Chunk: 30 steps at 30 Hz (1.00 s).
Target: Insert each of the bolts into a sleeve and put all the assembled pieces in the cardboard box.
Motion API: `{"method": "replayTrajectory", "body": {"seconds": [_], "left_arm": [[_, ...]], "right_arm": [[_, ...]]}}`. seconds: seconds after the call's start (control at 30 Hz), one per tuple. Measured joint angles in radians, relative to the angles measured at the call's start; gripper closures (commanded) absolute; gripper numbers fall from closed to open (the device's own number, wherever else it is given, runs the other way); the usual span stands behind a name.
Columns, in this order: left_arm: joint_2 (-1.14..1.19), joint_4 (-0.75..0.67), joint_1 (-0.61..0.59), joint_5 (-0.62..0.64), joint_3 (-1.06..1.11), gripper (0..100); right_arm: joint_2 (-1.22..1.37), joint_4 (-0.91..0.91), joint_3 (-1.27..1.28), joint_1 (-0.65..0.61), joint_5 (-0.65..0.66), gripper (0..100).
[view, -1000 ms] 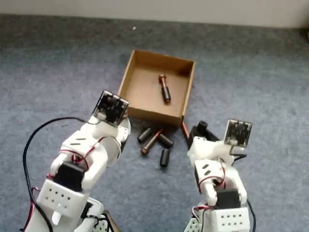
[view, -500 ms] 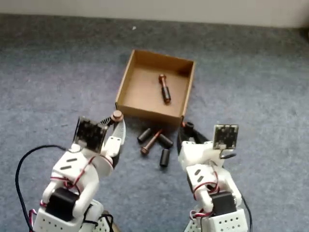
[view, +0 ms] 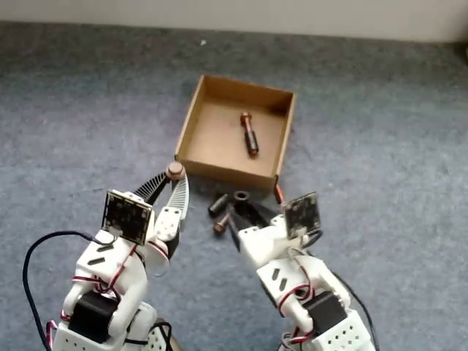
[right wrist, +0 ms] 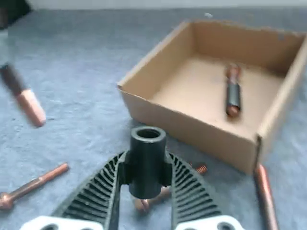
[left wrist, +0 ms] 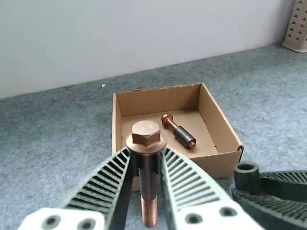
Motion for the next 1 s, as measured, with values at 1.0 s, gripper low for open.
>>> {"method": "replayTrajectory", "body": {"seconds": [1.0], "left_arm": [[-0.002,-0.035,0.141,0.137,-0.158,99]], "right_arm": [[0.0,-0.13,0.0,-0.123,0.126,99.4]]}}
